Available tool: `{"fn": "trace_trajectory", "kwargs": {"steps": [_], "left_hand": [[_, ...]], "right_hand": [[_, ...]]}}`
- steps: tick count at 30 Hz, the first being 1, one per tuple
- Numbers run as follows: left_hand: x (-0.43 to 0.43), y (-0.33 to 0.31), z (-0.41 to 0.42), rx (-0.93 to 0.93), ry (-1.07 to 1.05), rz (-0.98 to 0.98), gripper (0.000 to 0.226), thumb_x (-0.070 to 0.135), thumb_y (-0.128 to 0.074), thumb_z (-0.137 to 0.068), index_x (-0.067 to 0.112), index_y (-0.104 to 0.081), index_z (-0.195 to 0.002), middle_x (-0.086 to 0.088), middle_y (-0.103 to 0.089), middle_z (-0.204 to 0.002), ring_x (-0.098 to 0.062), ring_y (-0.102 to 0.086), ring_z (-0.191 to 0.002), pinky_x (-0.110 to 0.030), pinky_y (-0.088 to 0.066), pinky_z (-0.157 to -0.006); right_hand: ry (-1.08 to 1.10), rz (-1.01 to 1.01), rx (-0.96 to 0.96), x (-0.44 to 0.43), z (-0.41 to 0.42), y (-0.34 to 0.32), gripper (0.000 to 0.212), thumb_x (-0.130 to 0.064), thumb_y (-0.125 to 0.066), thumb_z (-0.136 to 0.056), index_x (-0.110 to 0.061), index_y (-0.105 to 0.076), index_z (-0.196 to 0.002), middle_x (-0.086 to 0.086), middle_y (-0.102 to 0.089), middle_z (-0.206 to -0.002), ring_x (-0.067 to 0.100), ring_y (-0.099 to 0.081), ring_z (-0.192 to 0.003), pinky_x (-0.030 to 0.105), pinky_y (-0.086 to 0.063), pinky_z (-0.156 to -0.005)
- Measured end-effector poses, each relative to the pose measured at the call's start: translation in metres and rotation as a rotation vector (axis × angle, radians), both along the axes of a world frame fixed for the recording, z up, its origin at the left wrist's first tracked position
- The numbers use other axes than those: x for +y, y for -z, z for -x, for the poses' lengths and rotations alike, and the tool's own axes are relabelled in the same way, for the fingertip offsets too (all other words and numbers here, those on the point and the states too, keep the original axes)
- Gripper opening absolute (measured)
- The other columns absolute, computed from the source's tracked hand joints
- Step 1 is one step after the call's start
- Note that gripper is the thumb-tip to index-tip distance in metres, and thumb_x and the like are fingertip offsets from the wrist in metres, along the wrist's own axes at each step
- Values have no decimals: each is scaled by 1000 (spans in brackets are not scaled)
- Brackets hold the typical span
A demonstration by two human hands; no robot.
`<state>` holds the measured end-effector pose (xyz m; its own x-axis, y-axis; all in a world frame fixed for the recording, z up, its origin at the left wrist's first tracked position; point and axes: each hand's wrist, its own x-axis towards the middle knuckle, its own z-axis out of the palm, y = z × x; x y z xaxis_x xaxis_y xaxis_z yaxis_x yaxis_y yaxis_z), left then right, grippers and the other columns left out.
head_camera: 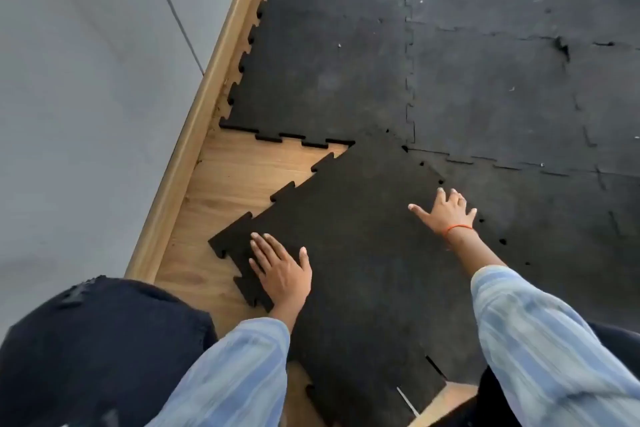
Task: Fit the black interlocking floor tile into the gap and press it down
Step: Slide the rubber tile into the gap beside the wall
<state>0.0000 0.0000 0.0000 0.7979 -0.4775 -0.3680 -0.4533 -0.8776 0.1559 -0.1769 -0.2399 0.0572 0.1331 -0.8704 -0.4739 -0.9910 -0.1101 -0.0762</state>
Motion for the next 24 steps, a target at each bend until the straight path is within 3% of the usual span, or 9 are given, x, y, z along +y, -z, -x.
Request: {"fn": "trace_trajectory", "kwargs": {"steps": [7,12,18,24], "left_hand": [[-13,2,-2,146,-428,-21,105,68,-39,-89,-3,6,-151,-32,11,-156,-44,6,-147,-49,-4,-119],[-21,0,-9,171,-554,-9,119,71,-53,-80,-4,8,-151,-30,2,-158,-43,-2,-147,-51,-7,-118],[-21,-1,-36,147,-737,70,123,66,-68,-73,-3,-2,-152,-27,-27,-149,-41,-31,-137,-51,-22,-116],[-29,1,-49,192,-883,214,120,63,-71,-71,2,-9,-153,-27,-31,-146,-41,-39,-129,-50,-37,-108]], "right_hand": [[-54,-117,43,-15,12,10,100,-66,-53,-81,-10,-10,-152,14,-6,-161,31,-8,-148,52,-14,-118],[-62,-108,40,-20,8,14,114,-68,-60,-75,-7,-3,-153,17,-6,-160,31,-6,-148,50,-13,-119],[-59,-79,24,-21,7,15,118,-68,-65,-70,-6,-6,-152,18,-17,-157,35,-16,-145,50,-19,-117],[-50,-25,-12,-20,8,13,118,-66,-70,-67,-6,-12,-151,21,-24,-153,39,-23,-141,49,-23,-116]]}}
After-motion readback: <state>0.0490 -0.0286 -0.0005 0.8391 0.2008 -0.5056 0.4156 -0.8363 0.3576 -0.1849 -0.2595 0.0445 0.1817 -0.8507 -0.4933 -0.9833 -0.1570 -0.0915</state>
